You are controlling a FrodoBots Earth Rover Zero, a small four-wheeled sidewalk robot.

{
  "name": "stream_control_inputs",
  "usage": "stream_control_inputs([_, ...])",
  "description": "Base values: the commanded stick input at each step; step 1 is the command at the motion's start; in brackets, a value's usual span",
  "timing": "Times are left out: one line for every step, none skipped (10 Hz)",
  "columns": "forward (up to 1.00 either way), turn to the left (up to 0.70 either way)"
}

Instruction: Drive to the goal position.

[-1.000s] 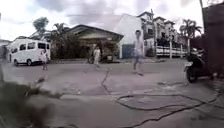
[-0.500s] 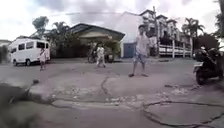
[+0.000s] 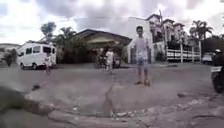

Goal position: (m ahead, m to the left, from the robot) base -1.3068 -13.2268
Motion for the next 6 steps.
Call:
stream_control_inputs([0.7, 0.0])
stream_control_inputs([0.7, 0.0])
stream_control_inputs([0.7, 0.0])
stream_control_inputs([0.7, -0.03])
stream_control_inputs([0.7, -0.35])
stream_control_inputs([0.7, -0.35])
